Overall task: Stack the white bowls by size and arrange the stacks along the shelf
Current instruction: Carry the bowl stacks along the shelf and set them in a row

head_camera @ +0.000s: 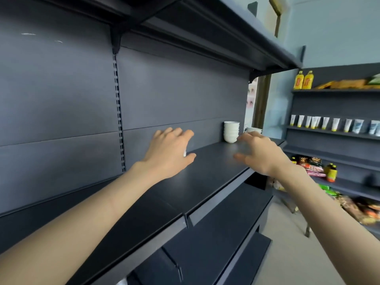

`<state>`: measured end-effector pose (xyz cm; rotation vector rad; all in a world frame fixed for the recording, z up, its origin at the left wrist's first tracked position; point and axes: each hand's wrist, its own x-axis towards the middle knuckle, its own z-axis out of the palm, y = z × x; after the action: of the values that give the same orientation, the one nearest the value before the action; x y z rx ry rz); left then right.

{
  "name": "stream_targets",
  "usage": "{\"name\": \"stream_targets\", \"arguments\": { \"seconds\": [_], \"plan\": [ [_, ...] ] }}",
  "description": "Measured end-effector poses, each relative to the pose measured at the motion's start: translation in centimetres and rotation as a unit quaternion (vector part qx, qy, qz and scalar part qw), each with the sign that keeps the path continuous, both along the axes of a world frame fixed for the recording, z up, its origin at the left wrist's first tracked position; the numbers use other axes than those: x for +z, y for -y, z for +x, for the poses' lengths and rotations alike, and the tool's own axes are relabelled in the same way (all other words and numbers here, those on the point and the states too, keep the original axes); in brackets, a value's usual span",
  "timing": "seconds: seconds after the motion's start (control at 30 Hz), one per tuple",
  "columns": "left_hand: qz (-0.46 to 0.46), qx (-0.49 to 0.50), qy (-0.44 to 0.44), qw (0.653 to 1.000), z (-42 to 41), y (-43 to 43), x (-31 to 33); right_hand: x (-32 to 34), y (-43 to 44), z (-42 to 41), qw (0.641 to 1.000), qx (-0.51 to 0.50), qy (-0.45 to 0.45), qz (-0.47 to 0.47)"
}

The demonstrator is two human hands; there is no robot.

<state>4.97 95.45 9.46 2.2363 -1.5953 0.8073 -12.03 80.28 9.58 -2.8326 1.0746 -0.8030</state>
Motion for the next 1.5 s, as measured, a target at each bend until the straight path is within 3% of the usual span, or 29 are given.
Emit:
{"name": "stream_targets", "arguments": {
  "seconds": [0.73,1.1,1.5],
  "plan": [
    [-0.062,-0.067,0.058,0.994,3.0,44.9,-0.5,0.2,41.8,2.0,0.996,-0.054,0.027,-0.064],
    [-0.055,0.066,0.049,0.995,4.9,62.2,-3.3,-2.1,63.6,7.6,0.994,0.088,-0.023,-0.061],
    [-0.012,0.190,0.000,0.982,12.5,71.0,-8.3,-5.0,76.5,20.6,0.972,0.236,0.011,0.012]
  ]
}}
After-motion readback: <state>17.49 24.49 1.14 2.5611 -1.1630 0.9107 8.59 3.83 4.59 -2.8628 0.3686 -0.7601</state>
